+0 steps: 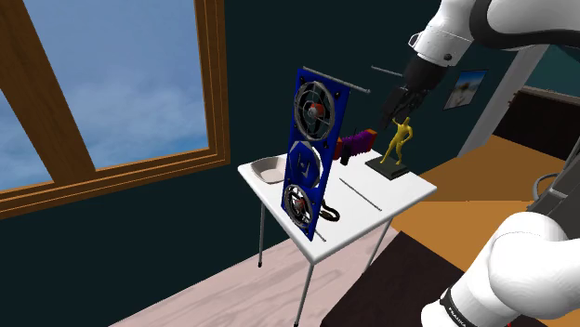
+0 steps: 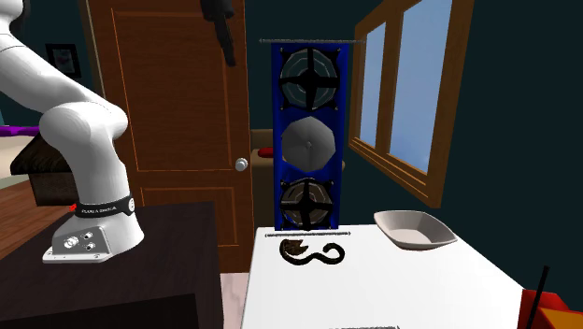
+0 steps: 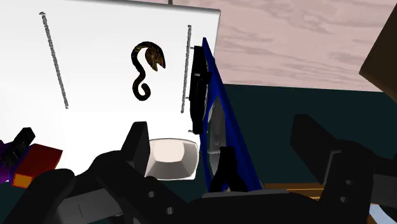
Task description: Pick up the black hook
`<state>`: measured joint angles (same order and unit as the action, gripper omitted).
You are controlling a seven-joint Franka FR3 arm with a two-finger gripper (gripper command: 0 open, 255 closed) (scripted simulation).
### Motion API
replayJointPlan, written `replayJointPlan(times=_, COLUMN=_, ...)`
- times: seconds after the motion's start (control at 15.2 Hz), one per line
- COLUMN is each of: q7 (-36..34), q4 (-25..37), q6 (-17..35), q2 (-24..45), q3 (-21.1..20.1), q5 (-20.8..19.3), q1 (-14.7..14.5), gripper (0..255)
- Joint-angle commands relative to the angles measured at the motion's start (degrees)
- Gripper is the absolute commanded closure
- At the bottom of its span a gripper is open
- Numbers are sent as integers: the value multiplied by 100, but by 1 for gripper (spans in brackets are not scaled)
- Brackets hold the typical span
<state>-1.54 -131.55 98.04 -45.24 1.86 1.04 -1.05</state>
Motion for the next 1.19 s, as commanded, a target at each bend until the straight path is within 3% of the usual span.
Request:
replayJointPlan(times=0.0, q7=0, q4=0, q6=0, q2=0, q3=0, q5=0, q1=0, gripper=0)
replayJointPlan(times=0.59, q7=306, q4=-635, q6=1405, q2=1096, q3=410, q5=-10, q1=96, gripper=0)
replayJointPlan(times=1.12, q7=672, q4=-754, q6=2605, q2=2484, q3=783, q5=157, q1=114, gripper=0)
